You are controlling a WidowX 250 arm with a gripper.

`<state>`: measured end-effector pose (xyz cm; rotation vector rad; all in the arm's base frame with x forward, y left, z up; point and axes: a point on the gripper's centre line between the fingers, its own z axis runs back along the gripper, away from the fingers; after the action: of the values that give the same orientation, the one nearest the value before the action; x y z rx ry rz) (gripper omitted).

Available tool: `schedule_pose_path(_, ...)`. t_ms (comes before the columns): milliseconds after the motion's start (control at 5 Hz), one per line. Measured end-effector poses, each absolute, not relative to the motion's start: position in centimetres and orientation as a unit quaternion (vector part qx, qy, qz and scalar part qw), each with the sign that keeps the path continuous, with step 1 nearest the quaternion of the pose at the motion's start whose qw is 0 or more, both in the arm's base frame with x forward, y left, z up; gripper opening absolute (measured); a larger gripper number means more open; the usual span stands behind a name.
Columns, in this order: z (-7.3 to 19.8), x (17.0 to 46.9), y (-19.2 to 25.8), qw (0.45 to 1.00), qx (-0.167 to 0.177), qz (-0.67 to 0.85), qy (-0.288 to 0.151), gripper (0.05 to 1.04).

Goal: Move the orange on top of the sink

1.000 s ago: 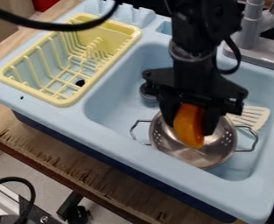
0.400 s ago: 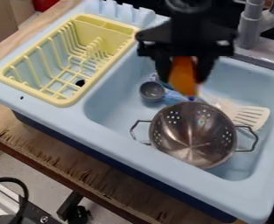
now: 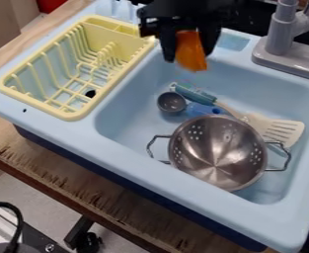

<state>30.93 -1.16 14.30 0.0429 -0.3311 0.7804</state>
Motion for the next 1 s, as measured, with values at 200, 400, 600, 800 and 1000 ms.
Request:
schedule_pose_path(200, 14.0, 32.7, -0.3, 0.882, 0.009, 0.444, -0.157, 0.614)
schedule_pose_path(400, 14.4, 34.1, 0.6, 0.852, -0.034, 0.498, -0.159, 0.614)
schedule_pose_path(600, 14.1, 35.2, 1.4, 0.825, -0.050, 0.540, -0.157, 0.614)
schedule_pose_path(800, 14.0, 36.3, 2.1, 0.798, -0.064, 0.577, -0.161, 0.614)
schedule_pose_path(1000, 13.3, 37.7, 2.3, 0.790, -0.068, 0.591, -0.150, 0.614)
